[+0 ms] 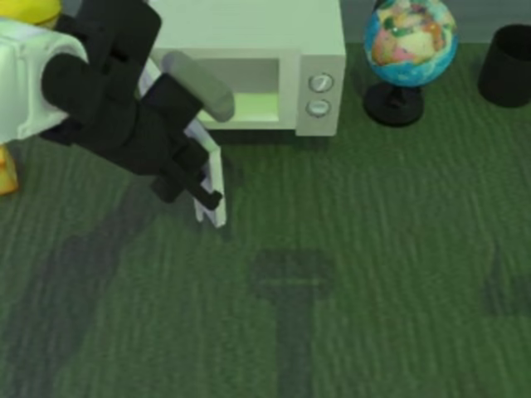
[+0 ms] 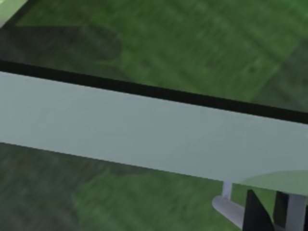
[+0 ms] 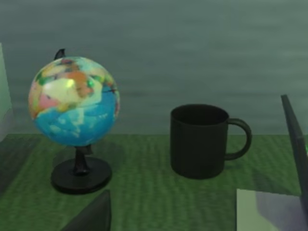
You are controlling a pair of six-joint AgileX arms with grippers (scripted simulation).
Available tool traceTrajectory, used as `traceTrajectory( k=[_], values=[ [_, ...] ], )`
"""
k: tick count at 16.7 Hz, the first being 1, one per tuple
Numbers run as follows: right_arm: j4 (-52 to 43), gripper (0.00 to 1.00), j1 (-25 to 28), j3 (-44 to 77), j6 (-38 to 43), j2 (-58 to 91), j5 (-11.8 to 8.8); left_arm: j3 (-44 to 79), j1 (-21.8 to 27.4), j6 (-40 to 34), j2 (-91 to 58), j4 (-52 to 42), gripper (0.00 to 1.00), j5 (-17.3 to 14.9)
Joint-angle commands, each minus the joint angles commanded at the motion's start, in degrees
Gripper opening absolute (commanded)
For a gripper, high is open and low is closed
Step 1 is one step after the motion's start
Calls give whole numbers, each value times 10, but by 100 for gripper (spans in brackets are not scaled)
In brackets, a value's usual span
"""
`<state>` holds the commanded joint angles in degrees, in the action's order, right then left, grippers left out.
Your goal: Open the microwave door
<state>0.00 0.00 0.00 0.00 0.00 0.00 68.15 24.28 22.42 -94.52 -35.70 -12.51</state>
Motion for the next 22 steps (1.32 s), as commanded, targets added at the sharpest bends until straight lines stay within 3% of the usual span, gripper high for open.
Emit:
traceTrajectory(
  k=[5,13,22],
  values=[
    [0,100,0,0,0,0,0,-1,-2,8,0,-2,0,-6],
    [0,100,0,0,0,0,0,-10,-48,113,13,-33,0,-55],
    [0,100,0,0,0,0,0,-10,-48,114,13,-33,0,-55]
  ],
)
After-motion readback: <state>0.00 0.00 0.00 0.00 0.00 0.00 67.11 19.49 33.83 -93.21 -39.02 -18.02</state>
